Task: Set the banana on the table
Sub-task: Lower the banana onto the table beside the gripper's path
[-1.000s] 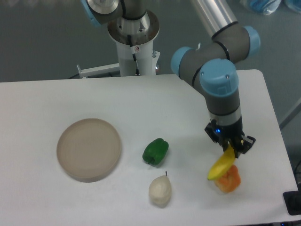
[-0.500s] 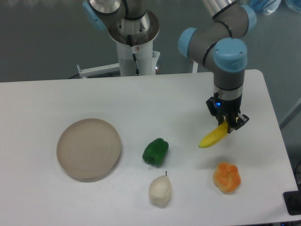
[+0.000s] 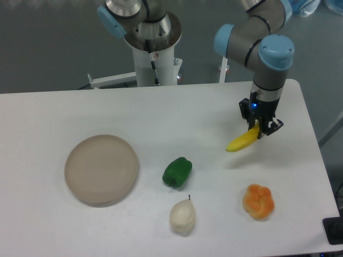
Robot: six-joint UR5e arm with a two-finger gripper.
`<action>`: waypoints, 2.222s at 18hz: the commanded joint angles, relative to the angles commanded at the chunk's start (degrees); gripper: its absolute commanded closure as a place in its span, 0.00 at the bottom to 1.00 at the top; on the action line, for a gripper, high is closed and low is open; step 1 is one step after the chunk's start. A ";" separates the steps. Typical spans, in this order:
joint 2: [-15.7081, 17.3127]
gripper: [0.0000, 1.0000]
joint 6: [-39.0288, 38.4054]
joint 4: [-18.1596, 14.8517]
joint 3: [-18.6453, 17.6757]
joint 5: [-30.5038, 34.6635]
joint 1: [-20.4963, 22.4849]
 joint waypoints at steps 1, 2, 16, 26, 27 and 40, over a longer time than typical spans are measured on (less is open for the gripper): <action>-0.09 0.67 -1.57 -0.09 -0.09 -0.09 0.00; -0.09 0.67 -3.94 -0.09 -0.70 -0.09 0.00; -2.38 0.67 -9.06 0.44 -2.11 0.18 -0.53; -3.87 0.66 -8.97 0.53 -2.11 0.44 -1.23; -3.87 0.66 -8.97 0.53 -2.11 0.44 -1.23; -4.22 0.65 -9.06 0.53 -2.02 0.44 -1.58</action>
